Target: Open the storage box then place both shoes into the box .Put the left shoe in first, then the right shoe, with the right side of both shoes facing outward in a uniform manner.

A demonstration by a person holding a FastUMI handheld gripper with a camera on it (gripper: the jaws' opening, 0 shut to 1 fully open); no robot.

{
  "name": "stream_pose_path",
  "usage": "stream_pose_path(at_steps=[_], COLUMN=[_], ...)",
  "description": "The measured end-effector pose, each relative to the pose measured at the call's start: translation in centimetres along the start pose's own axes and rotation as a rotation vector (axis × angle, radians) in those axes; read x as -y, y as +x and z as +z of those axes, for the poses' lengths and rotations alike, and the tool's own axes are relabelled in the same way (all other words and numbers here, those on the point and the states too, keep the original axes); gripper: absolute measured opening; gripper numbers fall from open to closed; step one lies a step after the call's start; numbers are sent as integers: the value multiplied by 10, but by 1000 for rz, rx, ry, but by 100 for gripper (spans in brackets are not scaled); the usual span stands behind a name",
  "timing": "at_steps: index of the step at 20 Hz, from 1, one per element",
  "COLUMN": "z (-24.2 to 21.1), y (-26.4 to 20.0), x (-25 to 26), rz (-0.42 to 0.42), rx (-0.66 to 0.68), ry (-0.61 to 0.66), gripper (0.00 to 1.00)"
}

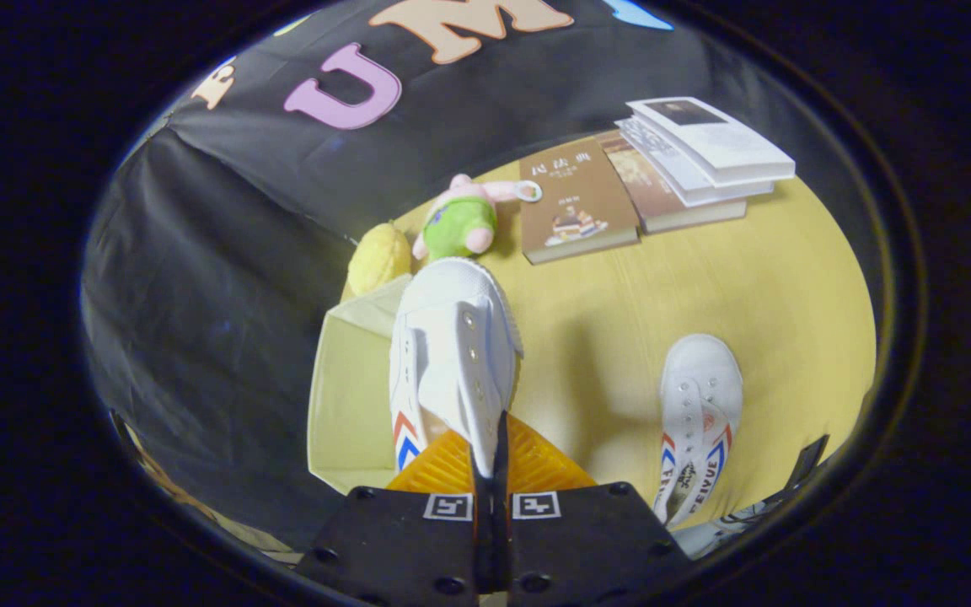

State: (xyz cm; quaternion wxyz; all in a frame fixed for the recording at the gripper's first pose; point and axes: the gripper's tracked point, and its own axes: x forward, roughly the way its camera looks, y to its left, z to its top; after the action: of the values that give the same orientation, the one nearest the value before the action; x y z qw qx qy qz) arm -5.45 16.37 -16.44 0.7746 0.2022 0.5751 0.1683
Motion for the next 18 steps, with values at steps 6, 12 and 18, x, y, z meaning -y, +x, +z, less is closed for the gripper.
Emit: stream_pose_path(at_steps=[6, 12, 18], z=[9, -12, -41], y=[13, 52, 103], x=[-65, -119, -142], rz=[74, 99, 33], rx=[7, -48, -105], ry=[-12, -52, -126], gripper=[3, 3, 4])
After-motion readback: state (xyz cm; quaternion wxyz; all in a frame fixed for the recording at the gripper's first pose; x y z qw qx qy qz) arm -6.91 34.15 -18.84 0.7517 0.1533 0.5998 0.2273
